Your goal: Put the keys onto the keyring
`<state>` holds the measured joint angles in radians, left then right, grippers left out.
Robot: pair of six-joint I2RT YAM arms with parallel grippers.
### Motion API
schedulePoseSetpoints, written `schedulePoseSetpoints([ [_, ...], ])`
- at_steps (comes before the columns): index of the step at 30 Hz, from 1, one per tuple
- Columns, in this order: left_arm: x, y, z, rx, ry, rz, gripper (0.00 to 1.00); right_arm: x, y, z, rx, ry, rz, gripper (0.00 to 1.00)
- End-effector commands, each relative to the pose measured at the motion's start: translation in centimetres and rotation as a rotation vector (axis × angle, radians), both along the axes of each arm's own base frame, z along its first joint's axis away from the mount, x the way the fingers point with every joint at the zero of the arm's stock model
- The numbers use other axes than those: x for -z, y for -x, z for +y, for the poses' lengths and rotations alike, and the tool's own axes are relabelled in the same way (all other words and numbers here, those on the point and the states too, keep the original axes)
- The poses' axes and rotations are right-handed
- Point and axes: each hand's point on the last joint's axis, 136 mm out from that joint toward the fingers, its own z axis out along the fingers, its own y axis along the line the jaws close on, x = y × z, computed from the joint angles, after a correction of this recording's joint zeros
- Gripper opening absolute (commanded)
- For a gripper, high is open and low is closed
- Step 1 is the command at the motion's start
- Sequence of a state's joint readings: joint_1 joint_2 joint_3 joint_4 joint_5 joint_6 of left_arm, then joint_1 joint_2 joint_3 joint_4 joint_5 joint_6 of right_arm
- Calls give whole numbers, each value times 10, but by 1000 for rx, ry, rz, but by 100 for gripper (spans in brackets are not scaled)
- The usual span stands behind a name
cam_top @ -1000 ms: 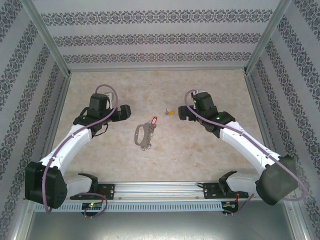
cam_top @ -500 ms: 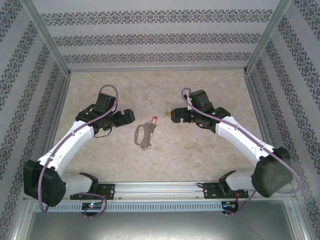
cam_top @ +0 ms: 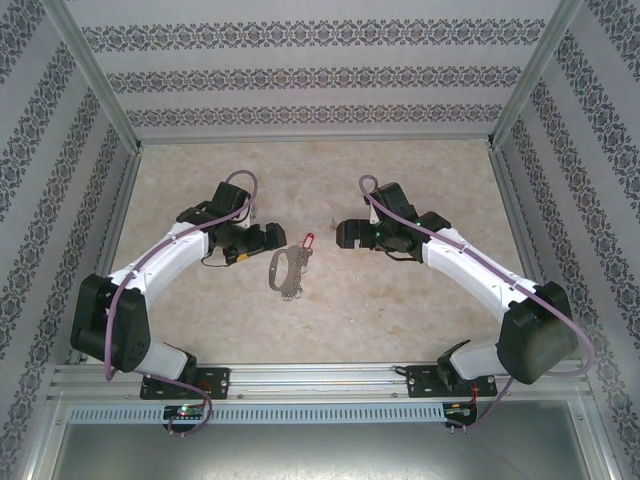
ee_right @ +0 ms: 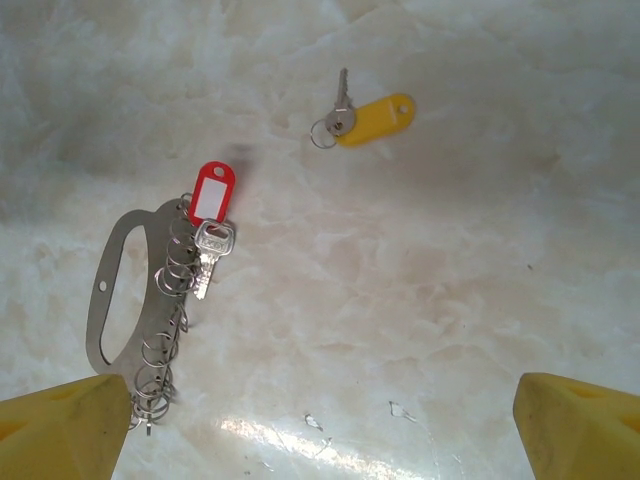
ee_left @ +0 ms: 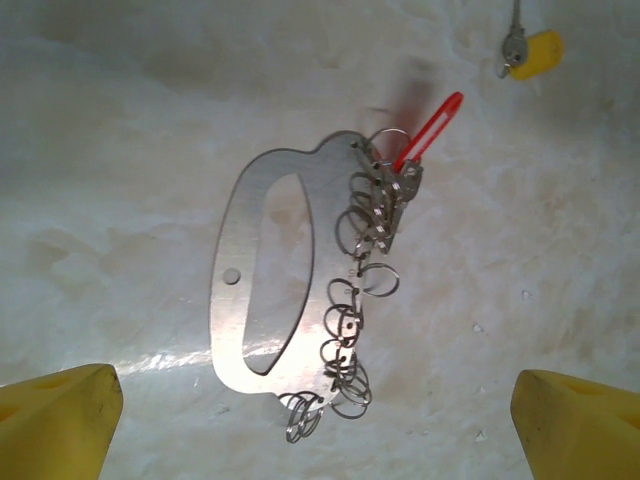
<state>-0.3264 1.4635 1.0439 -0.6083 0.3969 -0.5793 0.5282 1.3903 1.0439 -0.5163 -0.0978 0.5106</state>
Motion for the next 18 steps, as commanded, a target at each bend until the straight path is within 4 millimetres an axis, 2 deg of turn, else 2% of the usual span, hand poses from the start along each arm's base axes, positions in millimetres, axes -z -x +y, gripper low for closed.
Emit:
schedulePoseSetpoints([
  [1, 3, -1, -8, 48, 39, -1, 100, 1, 11, 0, 17, -11, 34, 98],
  [4, 5, -1, -6, 35, 28, 13, 100, 6, 14, 14, -88, -36, 45, 95],
  [9, 9, 5, -4, 20, 21, 53, 95, 2, 24, 37, -268, -83, 43, 90],
  [13, 19, 20, 3, 17, 0, 97, 80, 5, 34, 48, -346, -118, 23, 90],
  [16, 27, 34, 1, 30, 23, 125, 66, 15, 37, 46, -326, -110, 52, 89],
  [18, 33, 45, 0, 44, 28, 155, 61, 16, 38, 49, -314, -121, 57, 89],
])
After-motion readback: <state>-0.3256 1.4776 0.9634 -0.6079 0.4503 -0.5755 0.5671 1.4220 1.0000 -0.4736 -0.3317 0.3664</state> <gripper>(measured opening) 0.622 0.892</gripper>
